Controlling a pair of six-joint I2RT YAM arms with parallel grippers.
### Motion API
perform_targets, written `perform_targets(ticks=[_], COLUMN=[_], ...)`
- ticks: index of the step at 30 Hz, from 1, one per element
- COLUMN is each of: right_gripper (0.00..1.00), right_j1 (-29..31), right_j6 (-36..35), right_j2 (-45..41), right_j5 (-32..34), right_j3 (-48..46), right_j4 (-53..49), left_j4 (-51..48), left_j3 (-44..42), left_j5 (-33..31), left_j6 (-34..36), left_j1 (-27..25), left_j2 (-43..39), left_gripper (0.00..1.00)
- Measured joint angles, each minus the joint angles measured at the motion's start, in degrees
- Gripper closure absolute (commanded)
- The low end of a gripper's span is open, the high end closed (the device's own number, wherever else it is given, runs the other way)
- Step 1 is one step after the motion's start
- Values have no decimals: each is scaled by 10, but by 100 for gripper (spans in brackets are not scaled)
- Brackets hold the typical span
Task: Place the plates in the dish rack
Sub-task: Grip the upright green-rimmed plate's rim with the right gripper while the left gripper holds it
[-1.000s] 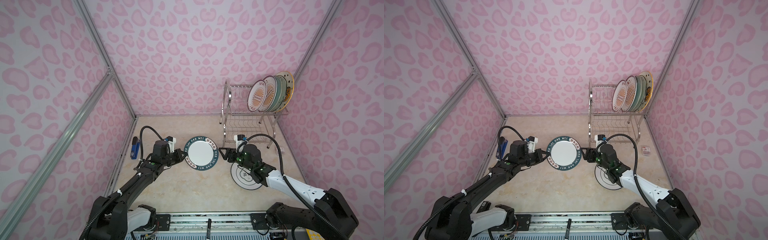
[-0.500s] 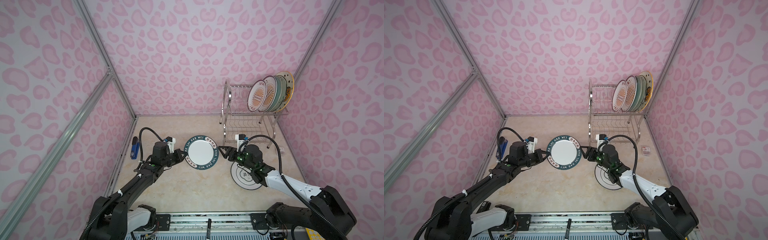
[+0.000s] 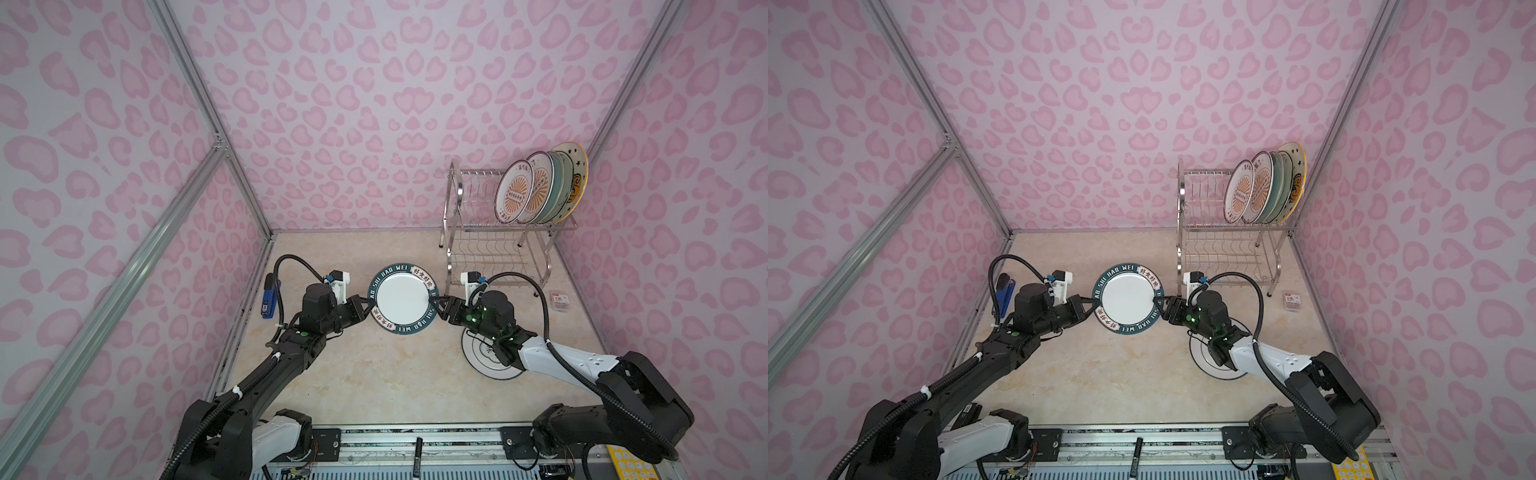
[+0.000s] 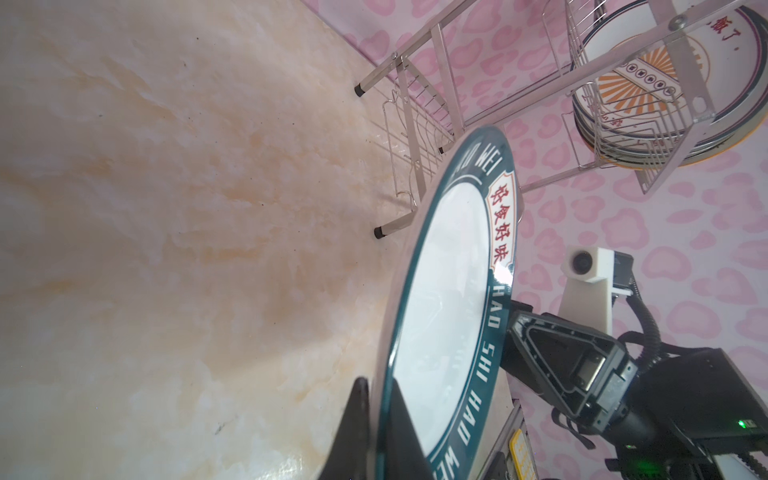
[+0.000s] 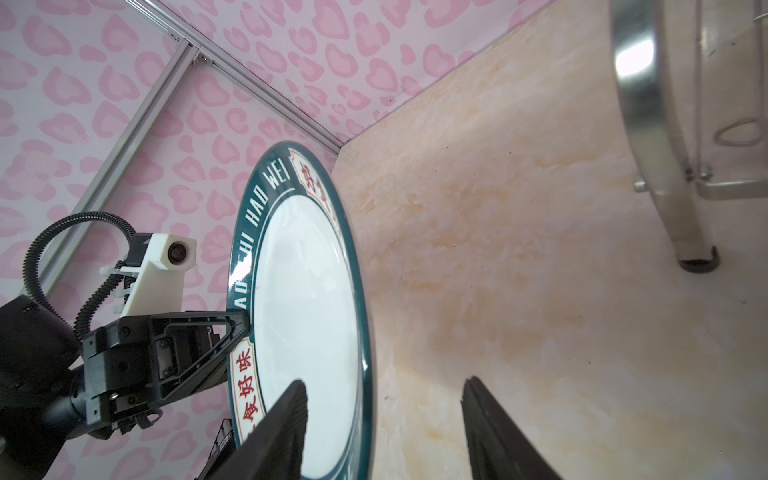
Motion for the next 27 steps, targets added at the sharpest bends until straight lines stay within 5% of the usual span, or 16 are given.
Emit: perform_targets(ticks=[20, 27], right_gripper=[73, 90], right_j1=[18, 19], right_j6=[25, 30], right_j2=[44, 48], right_j5=[-18, -13], right_j3=[15, 16], right_j4=[54, 52], left_j4=[11, 12], left_j3=[-3, -3], left_j5=[12, 12], left_j6=[-2, -2], left_j1=[0, 0], left_j2=[15, 15], left_gripper=[97, 97])
